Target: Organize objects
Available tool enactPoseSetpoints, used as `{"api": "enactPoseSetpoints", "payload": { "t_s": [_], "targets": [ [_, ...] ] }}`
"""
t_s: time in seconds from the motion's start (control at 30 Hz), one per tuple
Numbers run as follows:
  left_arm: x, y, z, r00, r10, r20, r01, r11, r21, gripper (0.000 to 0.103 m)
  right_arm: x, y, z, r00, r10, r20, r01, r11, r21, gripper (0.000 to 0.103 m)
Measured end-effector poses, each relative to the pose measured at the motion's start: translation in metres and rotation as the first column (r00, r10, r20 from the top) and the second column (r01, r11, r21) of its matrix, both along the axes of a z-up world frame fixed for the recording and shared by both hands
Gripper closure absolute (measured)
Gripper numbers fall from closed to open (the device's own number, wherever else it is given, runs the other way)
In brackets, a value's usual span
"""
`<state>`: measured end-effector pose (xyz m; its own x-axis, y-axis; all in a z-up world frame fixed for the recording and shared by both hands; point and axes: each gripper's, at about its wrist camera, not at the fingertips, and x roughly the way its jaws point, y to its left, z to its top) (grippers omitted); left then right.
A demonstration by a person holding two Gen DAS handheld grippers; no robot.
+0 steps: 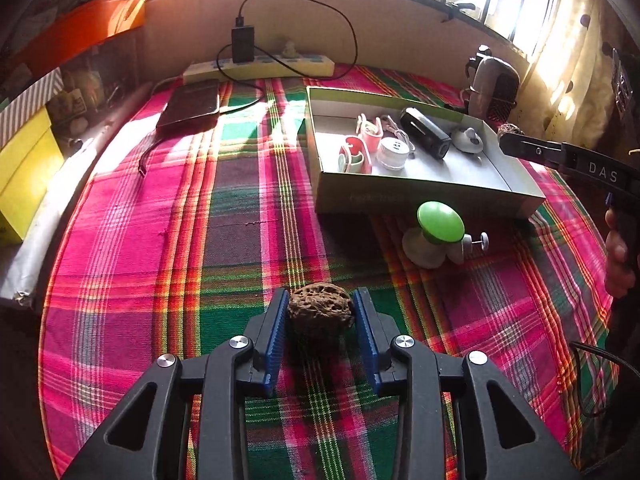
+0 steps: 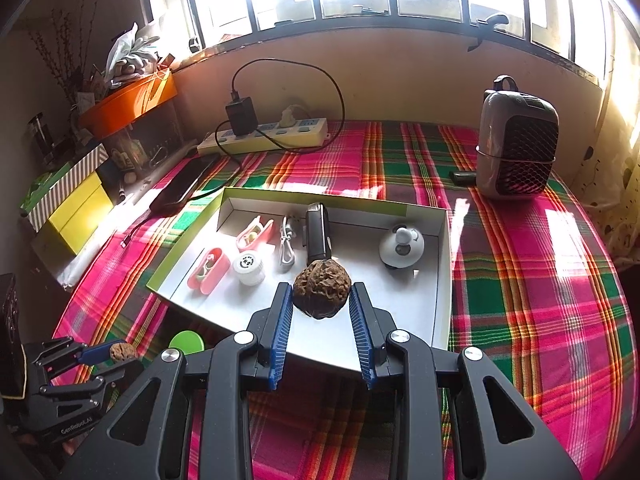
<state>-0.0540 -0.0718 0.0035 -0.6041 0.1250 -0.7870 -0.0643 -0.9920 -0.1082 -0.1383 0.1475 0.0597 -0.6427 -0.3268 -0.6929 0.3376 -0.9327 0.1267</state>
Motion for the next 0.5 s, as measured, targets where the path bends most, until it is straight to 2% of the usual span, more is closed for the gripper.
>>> {"api": "enactPoseSetpoints", "payload": {
  "t_s": [0.27, 0.5],
  "targets": [
    [-0.006, 0.001, 0.024, 0.999, -0.013, -0.05, 0.013, 1.0, 0.0, 0.072, -0.001, 0.001, 0.004, 1.0, 0.001, -0.009, -0.001, 1.0, 0.003, 0.072],
    [-0.025, 0.017, 0.045, 0.994, -0.059, -0.095, 0.059, 0.998, 0.004, 0.072, -0.006, 0.004, 0.01, 1.0, -0.009, -0.016, 0.009, 1.0, 0.004, 0.072]
  ]
}}
